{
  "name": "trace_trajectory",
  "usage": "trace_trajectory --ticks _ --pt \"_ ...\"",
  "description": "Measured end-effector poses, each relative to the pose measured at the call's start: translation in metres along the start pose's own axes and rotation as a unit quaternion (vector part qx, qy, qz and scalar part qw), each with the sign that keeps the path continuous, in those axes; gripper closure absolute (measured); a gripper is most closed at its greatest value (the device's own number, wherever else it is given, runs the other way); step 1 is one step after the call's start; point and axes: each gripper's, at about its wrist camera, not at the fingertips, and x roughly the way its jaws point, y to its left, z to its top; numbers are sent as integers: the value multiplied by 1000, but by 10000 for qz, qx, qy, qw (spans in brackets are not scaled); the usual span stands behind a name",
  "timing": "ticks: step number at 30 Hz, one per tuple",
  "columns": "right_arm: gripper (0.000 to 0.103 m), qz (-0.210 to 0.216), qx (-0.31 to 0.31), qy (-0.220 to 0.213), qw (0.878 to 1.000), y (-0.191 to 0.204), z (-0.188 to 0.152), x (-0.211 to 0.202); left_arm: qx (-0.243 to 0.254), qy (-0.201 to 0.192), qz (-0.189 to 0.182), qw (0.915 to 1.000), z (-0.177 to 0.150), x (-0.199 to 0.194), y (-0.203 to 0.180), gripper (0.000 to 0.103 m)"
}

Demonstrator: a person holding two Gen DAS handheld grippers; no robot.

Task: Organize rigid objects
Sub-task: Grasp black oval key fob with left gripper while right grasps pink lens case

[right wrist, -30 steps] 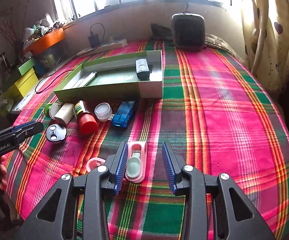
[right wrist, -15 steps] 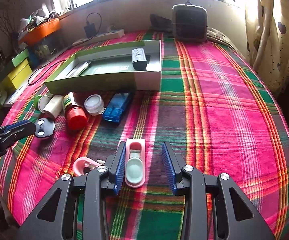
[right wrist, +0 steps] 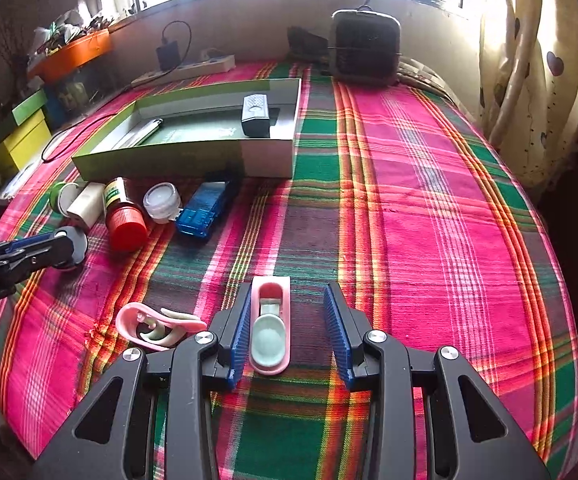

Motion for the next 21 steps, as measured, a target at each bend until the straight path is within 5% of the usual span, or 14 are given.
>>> trace_trajectory --ticks 10,21 --pt "66 -51 -86 -16 9999 0 -3 -1 -135 -44 -61 9999 0 -1 6 59" --pt "69 -18 -154 -44 9999 1 -4 -3 -105 -71 7 9999 -2 -1 7 77"
